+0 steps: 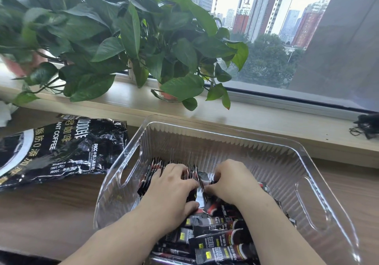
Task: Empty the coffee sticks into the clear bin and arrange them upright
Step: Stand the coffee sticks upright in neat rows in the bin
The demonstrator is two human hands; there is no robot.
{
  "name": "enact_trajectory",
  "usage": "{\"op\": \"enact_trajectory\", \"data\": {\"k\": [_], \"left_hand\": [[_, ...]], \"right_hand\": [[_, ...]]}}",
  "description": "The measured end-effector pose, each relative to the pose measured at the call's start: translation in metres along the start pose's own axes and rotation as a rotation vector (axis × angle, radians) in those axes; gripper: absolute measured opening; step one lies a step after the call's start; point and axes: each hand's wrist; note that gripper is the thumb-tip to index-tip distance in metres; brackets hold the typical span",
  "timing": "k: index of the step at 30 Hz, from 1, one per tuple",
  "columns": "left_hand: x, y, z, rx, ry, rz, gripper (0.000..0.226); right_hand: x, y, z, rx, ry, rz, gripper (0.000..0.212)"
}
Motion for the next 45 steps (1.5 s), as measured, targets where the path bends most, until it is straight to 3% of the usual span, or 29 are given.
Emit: {"op": "enact_trajectory", "data": {"k": [7, 10, 16, 28, 33, 38, 42, 45], "left_hand": [[0.000, -0.001, -0.001, -0.008, -0.006, -0.007, 0.051], [-0.001, -0.001, -0.001, -0.003, -0.002, -0.009, 0.049], [0.000, -0.002, -0.002, 0.003, -0.007, -0.015, 0.048], [0.000, -0.003, -0.001, -0.012, -0.017, -0.010, 0.050], [0.001, -0.004, -0.001, -0.017, -0.021, -0.018, 0.049], [0.001, -0.005, -0.003, -0.026, -0.019, -0.034, 0.049], [0.001, -0.005, -0.002, -0.022, -0.014, -0.044, 0.050], [0.000, -0.006, -0.003, -0.026, -0.012, -0.039, 0.049]], "right_hand": [[-0.004, -0.005, -0.008, -0.026, -0.057, -0.093, 0.045], [-0.007, -0.004, -0.008, -0.019, -0.094, -0.112, 0.036], [-0.005, -0.006, -0.009, -0.040, 0.026, -0.074, 0.042], [-0.013, -0.006, -0.013, 0.067, 0.095, -0.199, 0.030], [-0.020, -0.006, -0.014, 0.065, 0.024, -0.271, 0.014], [-0.022, -0.016, -0.020, 0.210, 0.015, -0.153, 0.030], [-0.028, -0.037, -0.028, 0.337, -0.014, 0.000, 0.018], [-0.024, -0.056, -0.033, 0.365, 0.016, 0.069, 0.023]]}}
Point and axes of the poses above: each hand's wrist, its own z-axis towards the middle knuckle, its own y-axis out of the palm, x = y × z, and after that the axes turned 5 degrees about -y, right-handed
